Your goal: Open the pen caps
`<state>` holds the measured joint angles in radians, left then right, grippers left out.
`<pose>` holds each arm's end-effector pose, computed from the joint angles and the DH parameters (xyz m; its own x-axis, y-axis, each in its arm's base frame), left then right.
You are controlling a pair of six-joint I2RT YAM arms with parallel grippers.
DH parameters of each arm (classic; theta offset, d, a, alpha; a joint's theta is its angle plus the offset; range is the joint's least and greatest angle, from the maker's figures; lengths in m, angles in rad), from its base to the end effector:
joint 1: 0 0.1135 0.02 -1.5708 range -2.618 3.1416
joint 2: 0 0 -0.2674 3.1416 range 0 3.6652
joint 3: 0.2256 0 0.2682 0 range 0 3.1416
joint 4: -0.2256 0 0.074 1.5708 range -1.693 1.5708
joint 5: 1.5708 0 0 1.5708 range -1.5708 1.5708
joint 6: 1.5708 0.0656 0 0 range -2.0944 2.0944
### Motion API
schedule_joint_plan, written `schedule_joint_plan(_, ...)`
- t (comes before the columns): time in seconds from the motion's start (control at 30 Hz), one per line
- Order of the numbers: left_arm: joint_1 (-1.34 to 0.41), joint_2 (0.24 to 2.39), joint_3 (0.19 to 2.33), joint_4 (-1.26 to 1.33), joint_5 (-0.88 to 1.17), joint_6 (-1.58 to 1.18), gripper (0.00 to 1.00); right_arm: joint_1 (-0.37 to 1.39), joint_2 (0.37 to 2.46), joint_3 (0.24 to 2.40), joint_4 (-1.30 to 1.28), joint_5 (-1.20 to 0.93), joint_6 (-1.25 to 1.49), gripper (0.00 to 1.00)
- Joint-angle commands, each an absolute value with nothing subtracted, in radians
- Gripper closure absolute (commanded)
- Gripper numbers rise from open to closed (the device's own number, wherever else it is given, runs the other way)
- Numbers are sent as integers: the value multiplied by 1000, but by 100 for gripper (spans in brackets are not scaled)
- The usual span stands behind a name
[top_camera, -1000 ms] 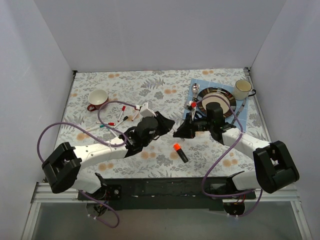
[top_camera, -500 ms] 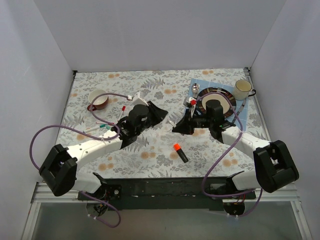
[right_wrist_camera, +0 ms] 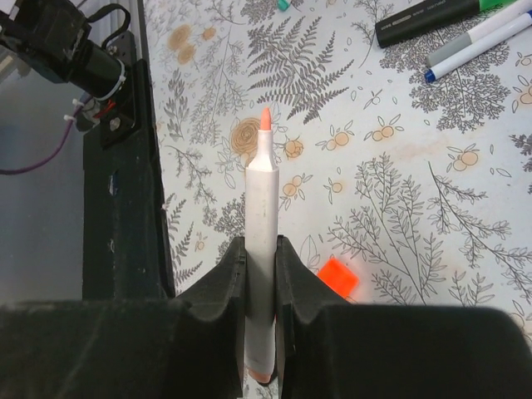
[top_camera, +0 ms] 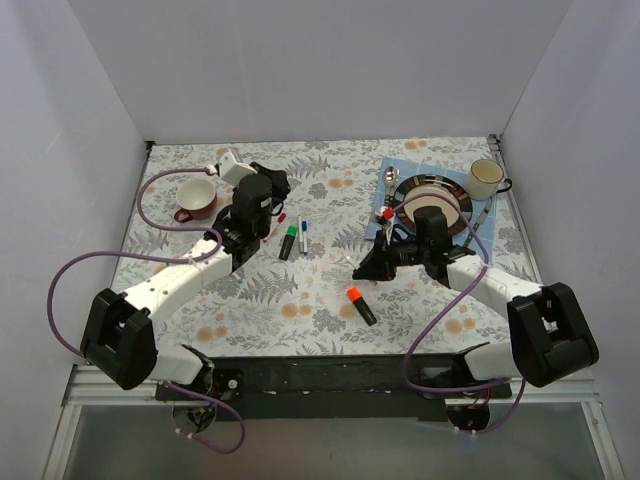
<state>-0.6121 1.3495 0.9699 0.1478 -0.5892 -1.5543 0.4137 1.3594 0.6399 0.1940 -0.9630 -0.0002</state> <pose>0.3086 -0.1721 0.3037 -0.0382 -0.9889 -0.1437 -0.1874 0.1483 -0.9710 0.2498 0.1685 0.1919 -0.4592 -0.2017 -0.8652 -0.8799 0.2374 0.4116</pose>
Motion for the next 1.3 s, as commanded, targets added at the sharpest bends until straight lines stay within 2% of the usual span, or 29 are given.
schedule_joint_plan(0.0, -528, 1385, 1054, 92, -464, -1465, 100, 381, 1307, 698, 104, -1002, -133, 99)
schedule_joint_plan(0.3, -374, 1500, 1120, 64, -201, -1390, 100, 285, 1249, 698, 66, -983, -192, 99)
schedule_joint_plan(0.5, -328, 1588, 1184, 44, -123, -1364, 100, 255, 1239, 703, 45, -957, -215, 99)
schedule_joint_plan(0.97, -239, 1820, 1314, 18, -37, -1325, 100, 241, 1224, 722, 9, -928, -252, 99)
schedule_joint_plan(1.27, -193, 2089, 1609, -133, -64, -1301, 100, 241, 1220, 733, 2, -920, -267, 99)
